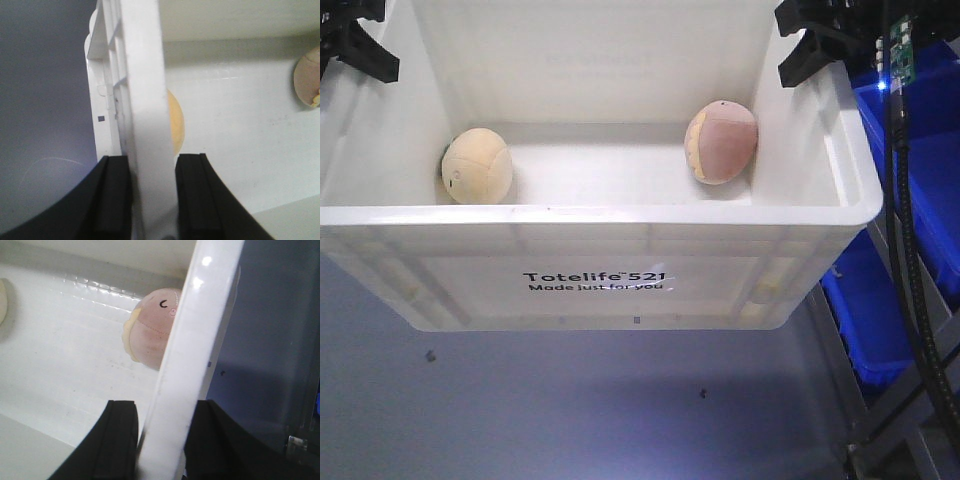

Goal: Place moving items into box and shelve
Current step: 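Hold the crate rims with both grippers while driving along the blue bins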

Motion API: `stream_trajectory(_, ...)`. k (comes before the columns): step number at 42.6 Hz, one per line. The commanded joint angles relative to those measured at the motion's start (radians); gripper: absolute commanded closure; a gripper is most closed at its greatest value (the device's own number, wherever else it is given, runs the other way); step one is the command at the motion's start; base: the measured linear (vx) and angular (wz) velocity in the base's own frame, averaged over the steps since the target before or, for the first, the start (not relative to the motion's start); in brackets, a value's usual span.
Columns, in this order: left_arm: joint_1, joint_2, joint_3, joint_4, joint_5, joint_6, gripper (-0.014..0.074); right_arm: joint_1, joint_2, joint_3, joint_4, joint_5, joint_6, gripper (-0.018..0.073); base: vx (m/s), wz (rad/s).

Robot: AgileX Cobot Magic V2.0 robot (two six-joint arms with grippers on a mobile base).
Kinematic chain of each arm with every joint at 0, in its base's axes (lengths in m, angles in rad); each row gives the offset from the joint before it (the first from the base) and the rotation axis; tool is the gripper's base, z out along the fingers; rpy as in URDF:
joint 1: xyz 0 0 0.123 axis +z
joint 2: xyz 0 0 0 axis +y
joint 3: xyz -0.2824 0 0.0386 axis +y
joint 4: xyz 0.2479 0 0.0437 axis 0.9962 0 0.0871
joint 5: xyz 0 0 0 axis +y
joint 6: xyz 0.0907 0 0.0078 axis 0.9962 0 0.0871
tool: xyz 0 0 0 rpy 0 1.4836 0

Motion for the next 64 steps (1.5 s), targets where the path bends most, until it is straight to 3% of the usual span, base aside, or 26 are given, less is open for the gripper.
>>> stream_trajectory(1,-0.017,-0.048,-0.039,-0.173,-0.095,-0.002,0.0601,0.017,-0.056,-0.039,0.168,-0.070,-0.028,0.0559,0.50,-0.03)
stream_trajectory(28,-0.017,-0.048,-0.039,-0.173,-0.095,-0.002,0.0601,0.017,-0.056,-0.039,0.168,-0.070,-0.028,0.0559,0.48,0.13)
stream_trajectory(64,-0.017,-0.048,-0.039,-0.173,-0.095,-0.002,0.0601,0.017,-0.056,-0.039,0.167,-0.071,-0.028,0.0559,0.43,0.36)
